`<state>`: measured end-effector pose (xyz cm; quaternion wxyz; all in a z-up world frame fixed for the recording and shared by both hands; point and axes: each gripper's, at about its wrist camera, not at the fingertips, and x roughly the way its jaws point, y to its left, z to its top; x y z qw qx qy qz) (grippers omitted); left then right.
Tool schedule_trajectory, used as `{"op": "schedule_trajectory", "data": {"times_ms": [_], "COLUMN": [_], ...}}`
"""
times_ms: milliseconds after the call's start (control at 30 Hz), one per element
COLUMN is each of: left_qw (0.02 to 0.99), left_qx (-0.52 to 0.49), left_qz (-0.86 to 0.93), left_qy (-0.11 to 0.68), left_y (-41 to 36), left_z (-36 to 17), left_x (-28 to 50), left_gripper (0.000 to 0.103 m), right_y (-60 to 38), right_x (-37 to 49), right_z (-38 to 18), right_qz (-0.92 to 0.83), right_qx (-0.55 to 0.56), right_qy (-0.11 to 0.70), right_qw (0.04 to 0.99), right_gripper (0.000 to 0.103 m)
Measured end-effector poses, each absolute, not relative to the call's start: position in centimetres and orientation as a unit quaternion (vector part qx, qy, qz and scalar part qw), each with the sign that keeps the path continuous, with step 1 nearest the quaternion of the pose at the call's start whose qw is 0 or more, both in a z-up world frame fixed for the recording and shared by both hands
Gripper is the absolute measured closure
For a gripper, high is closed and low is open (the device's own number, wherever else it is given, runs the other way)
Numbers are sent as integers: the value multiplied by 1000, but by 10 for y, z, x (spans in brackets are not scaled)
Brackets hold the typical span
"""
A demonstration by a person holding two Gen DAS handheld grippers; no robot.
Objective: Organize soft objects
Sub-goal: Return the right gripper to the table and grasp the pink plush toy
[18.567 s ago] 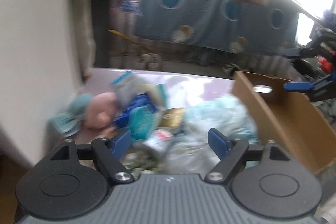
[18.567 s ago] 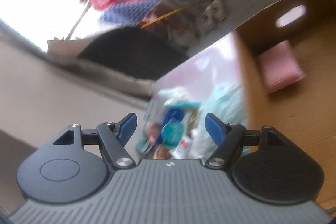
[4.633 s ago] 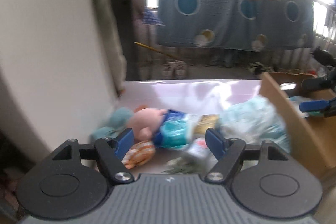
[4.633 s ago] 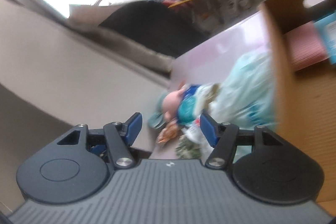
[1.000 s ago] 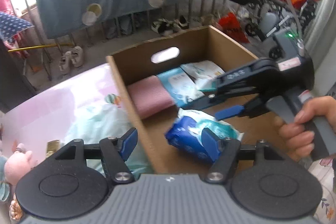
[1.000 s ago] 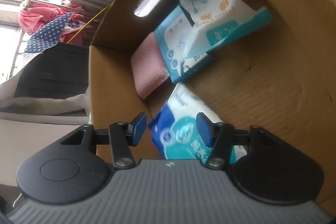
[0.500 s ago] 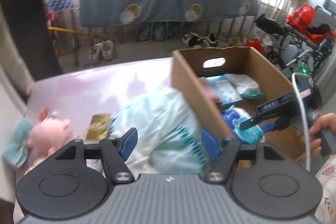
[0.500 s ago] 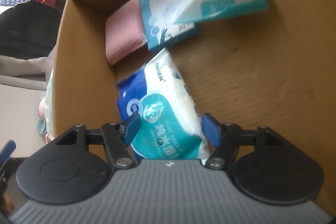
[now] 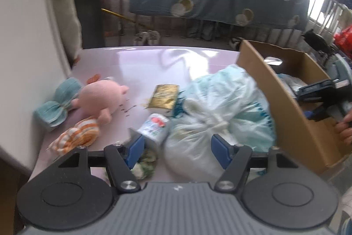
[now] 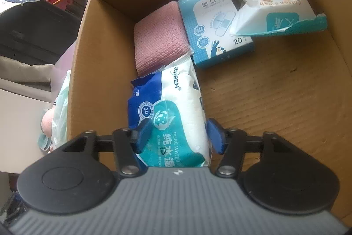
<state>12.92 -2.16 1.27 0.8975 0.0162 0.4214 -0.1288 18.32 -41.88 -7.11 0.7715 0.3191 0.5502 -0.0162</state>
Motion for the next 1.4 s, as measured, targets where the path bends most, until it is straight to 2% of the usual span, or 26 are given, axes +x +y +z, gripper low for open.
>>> {"op": "schedule_trajectory", "data": {"times_ms": [33,100,167,433,667,833,1000,1233,1367,1400], "left_qw": [899,905,912,935,941,945,931,907,897,897], "left_qx": [19,27,34,76,112,126,170,240,240,242], "left_qz": [-122,-109,-95,-41,-13,-19,-30,-23,-14,-10], "left_qy": [419,410,397,344,319,301,322,345,372,369], "left_y": [-18,-11,-4,22,36,35,23,9,11,12], "left_z": [12,11,11,7,-9,-27,-58,-97,-112,-113], "left_x": [126,120,114,96,101,124,163,208,227,228], "left_gripper": [34,33,33,33,33,36,56,59,81,82], "right_y": [-420,-425,-428,-420,-323,-230,-158,-94,-77,-74], "right_x": [181,177,169,150,185,244,309,367,383,384], "right_z": [-70,-66,-53,23,58,34,-13,-85,-116,-121], "right_qz": [-18,-12,-15,12,145,229,245,203,192,190], "right_qx": [328,341,340,317,301,322,328,317,323,325], "right_qy": [547,535,519,449,443,493,551,621,635,637], "right_qw": [770,773,784,835,832,775,728,687,675,672], "right_gripper": [38,28,25,23,20,20,20,20,20,20]}}
